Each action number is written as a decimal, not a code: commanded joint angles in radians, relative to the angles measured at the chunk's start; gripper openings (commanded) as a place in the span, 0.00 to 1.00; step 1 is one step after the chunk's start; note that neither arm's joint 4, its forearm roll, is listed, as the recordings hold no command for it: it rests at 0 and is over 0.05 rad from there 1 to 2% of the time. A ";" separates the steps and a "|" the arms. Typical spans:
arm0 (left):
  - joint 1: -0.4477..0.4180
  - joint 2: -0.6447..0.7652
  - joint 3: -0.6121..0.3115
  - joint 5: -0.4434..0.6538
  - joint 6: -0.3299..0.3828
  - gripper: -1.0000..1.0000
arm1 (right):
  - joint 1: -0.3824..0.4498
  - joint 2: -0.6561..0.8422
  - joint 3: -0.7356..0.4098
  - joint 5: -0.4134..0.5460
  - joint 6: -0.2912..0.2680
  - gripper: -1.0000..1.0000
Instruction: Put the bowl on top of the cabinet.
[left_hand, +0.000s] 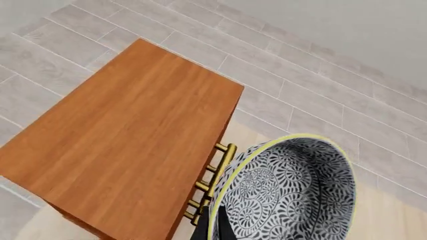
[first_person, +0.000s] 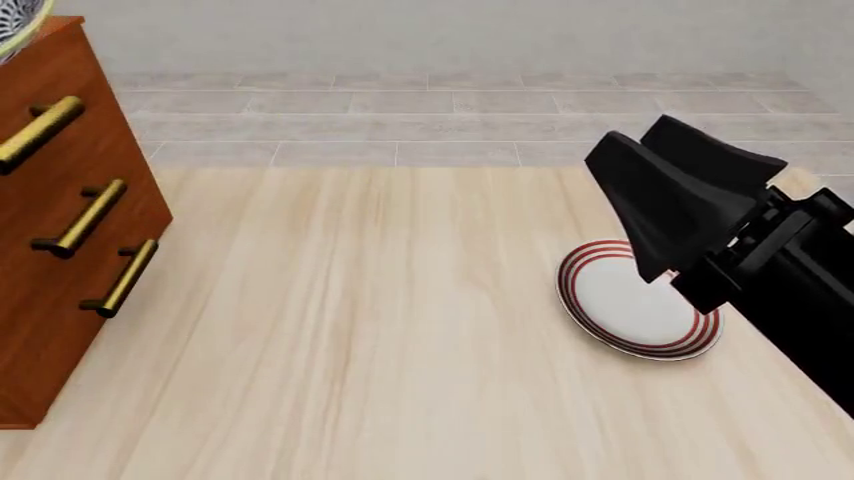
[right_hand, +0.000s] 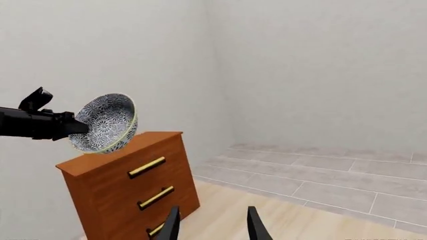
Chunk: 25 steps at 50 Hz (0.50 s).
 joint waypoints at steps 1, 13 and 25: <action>0.059 0.022 -0.029 0.006 0.018 0.00 | 0.001 0.010 0.004 -0.008 0.002 1.00; 0.108 0.054 -0.014 -0.005 -0.027 0.00 | 0.004 0.016 0.003 -0.009 -0.001 1.00; 0.159 0.084 -0.004 -0.015 -0.046 0.00 | 0.006 0.028 0.000 -0.014 -0.002 1.00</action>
